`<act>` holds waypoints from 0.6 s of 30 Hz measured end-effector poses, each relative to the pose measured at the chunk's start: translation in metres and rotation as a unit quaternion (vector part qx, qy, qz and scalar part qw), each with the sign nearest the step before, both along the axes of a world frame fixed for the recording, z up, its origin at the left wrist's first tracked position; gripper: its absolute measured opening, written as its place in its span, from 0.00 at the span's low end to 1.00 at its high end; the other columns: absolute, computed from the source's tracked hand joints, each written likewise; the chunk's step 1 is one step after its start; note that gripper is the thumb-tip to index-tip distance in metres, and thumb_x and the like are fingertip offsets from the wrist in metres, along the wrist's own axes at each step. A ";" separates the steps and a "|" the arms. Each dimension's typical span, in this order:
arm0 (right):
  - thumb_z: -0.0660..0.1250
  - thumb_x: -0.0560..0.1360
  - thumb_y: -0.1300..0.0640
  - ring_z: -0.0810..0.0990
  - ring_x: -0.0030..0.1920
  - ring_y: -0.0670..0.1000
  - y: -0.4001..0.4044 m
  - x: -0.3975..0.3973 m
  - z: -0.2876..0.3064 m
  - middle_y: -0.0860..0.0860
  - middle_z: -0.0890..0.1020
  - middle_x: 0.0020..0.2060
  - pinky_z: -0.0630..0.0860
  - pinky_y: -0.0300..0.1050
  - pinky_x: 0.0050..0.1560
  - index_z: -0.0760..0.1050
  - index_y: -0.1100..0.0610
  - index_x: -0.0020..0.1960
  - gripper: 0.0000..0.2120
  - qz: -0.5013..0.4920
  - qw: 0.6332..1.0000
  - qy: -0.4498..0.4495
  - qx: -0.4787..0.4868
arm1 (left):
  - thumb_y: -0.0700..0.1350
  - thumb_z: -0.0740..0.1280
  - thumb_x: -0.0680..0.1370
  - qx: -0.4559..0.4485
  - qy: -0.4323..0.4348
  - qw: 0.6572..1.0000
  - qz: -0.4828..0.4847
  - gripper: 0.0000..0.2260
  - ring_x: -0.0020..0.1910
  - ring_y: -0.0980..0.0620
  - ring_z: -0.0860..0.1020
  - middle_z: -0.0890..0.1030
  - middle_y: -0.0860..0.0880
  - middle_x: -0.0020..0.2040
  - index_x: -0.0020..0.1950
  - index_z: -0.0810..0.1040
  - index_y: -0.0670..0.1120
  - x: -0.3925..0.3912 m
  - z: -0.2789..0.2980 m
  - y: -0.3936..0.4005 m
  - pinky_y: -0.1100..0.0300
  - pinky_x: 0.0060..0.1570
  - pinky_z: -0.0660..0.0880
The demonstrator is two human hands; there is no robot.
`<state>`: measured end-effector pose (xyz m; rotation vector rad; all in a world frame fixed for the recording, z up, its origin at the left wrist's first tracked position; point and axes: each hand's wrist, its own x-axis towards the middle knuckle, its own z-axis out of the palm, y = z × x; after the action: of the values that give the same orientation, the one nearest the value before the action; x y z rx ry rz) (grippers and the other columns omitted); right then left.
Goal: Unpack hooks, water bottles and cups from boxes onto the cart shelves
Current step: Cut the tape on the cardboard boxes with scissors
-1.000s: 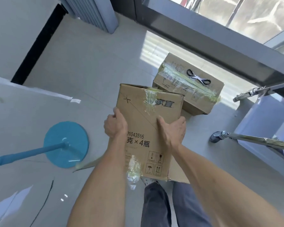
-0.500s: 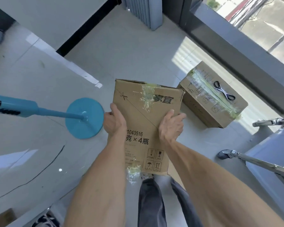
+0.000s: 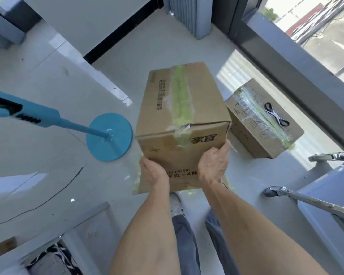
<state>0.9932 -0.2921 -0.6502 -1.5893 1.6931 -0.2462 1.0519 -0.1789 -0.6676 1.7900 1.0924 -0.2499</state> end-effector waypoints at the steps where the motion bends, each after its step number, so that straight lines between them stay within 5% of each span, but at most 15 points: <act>1: 0.52 0.79 0.60 0.75 0.59 0.60 0.009 -0.006 -0.001 0.58 0.76 0.62 0.70 0.56 0.62 0.63 0.54 0.72 0.22 0.007 1.000 -0.002 0.006 | 0.58 0.50 0.83 -0.008 0.039 0.998 0.046 0.26 0.71 0.43 0.68 0.71 0.44 0.73 0.74 0.70 0.45 -0.013 -0.005 0.008 0.53 0.69 0.61; 5: 0.53 0.80 0.58 0.75 0.47 0.55 0.023 -0.021 -0.011 0.51 0.78 0.42 0.66 0.46 0.48 0.75 0.57 0.56 0.13 -0.073 0.996 0.009 0.053 | 0.62 0.49 0.80 -0.043 0.155 0.979 0.126 0.31 0.70 0.37 0.69 0.70 0.39 0.72 0.73 0.70 0.43 -0.059 -0.024 0.038 0.44 0.70 0.61; 7: 0.50 0.83 0.50 0.72 0.40 0.54 0.017 -0.024 -0.014 0.51 0.75 0.36 0.59 0.47 0.41 0.74 0.58 0.45 0.19 -0.130 0.986 0.010 0.100 | 0.64 0.49 0.79 -0.131 0.139 0.968 0.161 0.30 0.67 0.36 0.71 0.69 0.40 0.73 0.73 0.67 0.48 -0.073 -0.028 0.053 0.43 0.70 0.65; 9: 0.45 0.84 0.45 0.70 0.40 0.52 0.015 -0.028 -0.017 0.54 0.75 0.40 0.59 0.46 0.40 0.75 0.59 0.48 0.26 -0.112 0.985 0.015 0.129 | 0.70 0.48 0.77 -0.206 0.149 0.948 0.191 0.34 0.67 0.35 0.72 0.67 0.41 0.75 0.78 0.61 0.54 -0.079 -0.033 0.070 0.42 0.71 0.63; 12: 0.41 0.81 0.35 0.74 0.59 0.60 0.021 -0.040 -0.019 0.59 0.78 0.56 0.65 0.55 0.61 0.71 0.58 0.68 0.34 -0.088 0.979 0.043 0.179 | 0.75 0.50 0.74 -0.193 0.167 0.943 0.212 0.40 0.74 0.38 0.65 0.64 0.40 0.76 0.79 0.59 0.54 -0.088 -0.029 0.087 0.42 0.73 0.60; 15: 0.43 0.77 0.29 0.69 0.69 0.62 0.038 -0.043 -0.017 0.61 0.73 0.68 0.59 0.61 0.69 0.61 0.54 0.76 0.39 -0.065 0.967 0.100 0.225 | 0.66 0.62 0.76 0.073 0.120 0.990 0.027 0.36 0.75 0.41 0.61 0.60 0.45 0.79 0.79 0.57 0.53 -0.088 -0.023 0.095 0.43 0.70 0.60; 18: 0.52 0.78 0.33 0.71 0.68 0.60 0.055 -0.028 -0.012 0.59 0.75 0.67 0.60 0.59 0.70 0.62 0.54 0.75 0.34 0.027 0.982 0.096 0.162 | 0.56 0.70 0.75 0.152 0.077 0.930 -0.325 0.35 0.73 0.47 0.66 0.64 0.52 0.77 0.79 0.58 0.57 -0.077 -0.033 0.097 0.53 0.65 0.65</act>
<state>0.9651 -0.2371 -0.6627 -1.4465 1.7287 0.2083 0.9744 -0.0823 -0.7001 2.4153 0.6242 -0.6564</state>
